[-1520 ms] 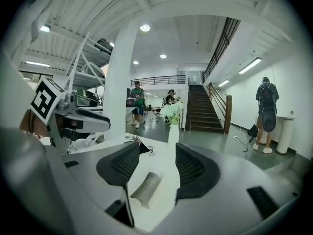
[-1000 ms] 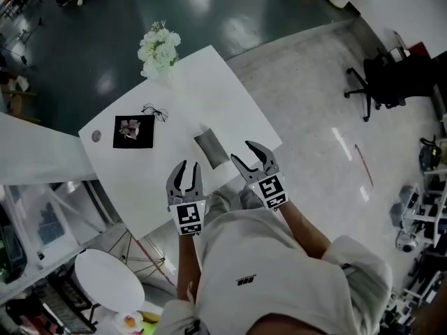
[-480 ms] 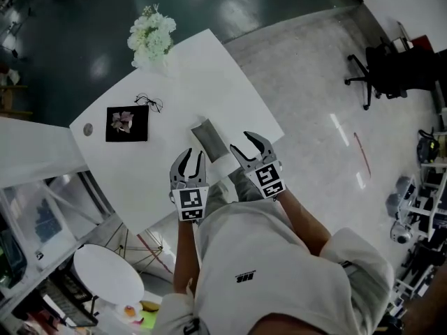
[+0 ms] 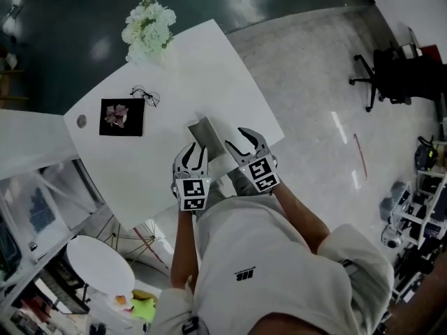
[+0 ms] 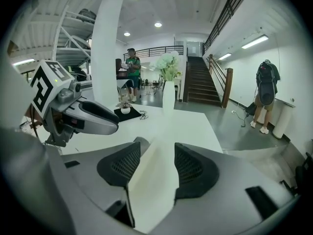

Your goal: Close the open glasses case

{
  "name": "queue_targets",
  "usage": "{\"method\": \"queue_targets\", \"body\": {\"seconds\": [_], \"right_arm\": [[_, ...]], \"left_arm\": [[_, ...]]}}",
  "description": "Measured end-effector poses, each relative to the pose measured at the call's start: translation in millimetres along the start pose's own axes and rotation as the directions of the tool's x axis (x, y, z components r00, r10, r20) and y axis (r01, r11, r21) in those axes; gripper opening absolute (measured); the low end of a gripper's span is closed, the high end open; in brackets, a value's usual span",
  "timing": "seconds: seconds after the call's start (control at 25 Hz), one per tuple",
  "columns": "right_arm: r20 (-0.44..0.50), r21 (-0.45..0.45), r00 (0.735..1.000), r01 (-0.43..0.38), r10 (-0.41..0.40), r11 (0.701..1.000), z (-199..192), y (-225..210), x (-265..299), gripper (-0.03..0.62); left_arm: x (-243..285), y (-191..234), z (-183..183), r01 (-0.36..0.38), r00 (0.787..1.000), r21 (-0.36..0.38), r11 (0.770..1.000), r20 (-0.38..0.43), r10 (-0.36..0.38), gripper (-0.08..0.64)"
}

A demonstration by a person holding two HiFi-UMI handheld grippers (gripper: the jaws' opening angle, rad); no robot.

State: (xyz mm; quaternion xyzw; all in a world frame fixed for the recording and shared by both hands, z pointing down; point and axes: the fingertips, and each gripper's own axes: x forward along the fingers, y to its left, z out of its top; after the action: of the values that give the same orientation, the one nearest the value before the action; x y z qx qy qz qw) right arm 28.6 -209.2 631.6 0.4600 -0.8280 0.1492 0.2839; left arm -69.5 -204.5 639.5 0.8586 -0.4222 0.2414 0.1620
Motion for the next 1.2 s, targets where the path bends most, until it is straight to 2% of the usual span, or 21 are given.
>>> {"method": "queue_targets", "body": {"seconds": [0.52,0.92,1.2], "right_arm": [[-0.083,-0.004,0.994,-0.078,0.077,0.997,-35.3,-6.8,28.4,0.221],[-0.108,-0.009,0.988,-0.109,0.107,0.994,-46.3,-6.0,45.9,0.221],[-0.117,-0.016,0.987,-0.111,0.108,0.994,-55.3,-3.4,52.1,0.221]], "left_arm": [[46.4,-14.2,-39.0,-0.008,0.985,-0.023,1.0,-0.172,0.004,0.13],[68.5,-25.4,-53.2,0.009,0.972,-0.008,1.0,-0.235,-0.01,0.13],[74.2,-34.5,-59.0,0.034,0.97,-0.014,0.999,-0.242,-0.036,0.13]]}}
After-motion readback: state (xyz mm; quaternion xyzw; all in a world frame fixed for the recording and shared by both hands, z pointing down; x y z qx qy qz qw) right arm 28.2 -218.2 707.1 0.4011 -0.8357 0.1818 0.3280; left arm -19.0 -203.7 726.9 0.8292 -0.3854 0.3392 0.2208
